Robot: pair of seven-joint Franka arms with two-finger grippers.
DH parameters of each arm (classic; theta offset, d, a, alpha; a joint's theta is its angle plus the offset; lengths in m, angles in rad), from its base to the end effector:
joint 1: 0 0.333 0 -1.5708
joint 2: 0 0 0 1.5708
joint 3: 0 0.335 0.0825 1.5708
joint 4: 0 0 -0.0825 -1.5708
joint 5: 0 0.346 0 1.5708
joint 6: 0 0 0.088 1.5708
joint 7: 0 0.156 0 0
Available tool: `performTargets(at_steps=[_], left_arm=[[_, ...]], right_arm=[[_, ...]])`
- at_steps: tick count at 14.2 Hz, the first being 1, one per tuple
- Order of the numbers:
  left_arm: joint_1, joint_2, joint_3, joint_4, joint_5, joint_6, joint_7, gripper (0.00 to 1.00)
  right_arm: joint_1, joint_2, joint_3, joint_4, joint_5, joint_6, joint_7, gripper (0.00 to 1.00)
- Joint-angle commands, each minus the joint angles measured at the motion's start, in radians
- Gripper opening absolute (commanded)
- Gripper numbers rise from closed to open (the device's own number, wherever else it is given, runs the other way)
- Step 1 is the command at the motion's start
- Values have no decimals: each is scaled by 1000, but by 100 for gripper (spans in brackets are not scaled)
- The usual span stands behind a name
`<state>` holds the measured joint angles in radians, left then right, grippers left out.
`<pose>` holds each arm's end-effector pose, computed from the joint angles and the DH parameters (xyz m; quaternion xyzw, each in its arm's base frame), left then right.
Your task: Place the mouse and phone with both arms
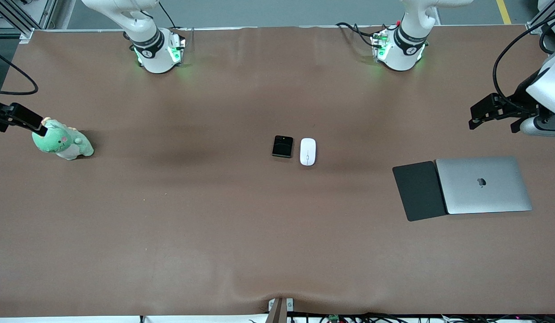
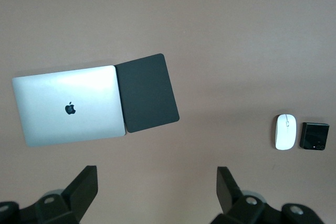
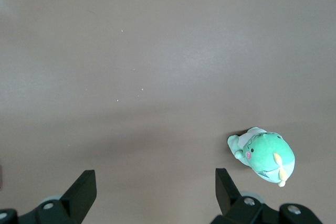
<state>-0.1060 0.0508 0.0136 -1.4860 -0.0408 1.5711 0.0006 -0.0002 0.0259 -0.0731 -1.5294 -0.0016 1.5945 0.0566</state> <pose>0.5328 -0.0560 0.6048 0.9986 -0.0468 0.0162 0.0208 0.5285 -0.0385 0.6012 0.9977 -0.0649 0.0196 0.0019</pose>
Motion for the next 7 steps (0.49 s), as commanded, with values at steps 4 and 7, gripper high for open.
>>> performTargets(at_steps=[4,7], left_arm=[[2,-6,3,9,-24,3,6,100],[2,-6,3,9,-27,1,1,100]], right_arm=[[-12,-1,7,2,-17,-2,5,100],[-14,-1,6,2,-18,-2,5,100]])
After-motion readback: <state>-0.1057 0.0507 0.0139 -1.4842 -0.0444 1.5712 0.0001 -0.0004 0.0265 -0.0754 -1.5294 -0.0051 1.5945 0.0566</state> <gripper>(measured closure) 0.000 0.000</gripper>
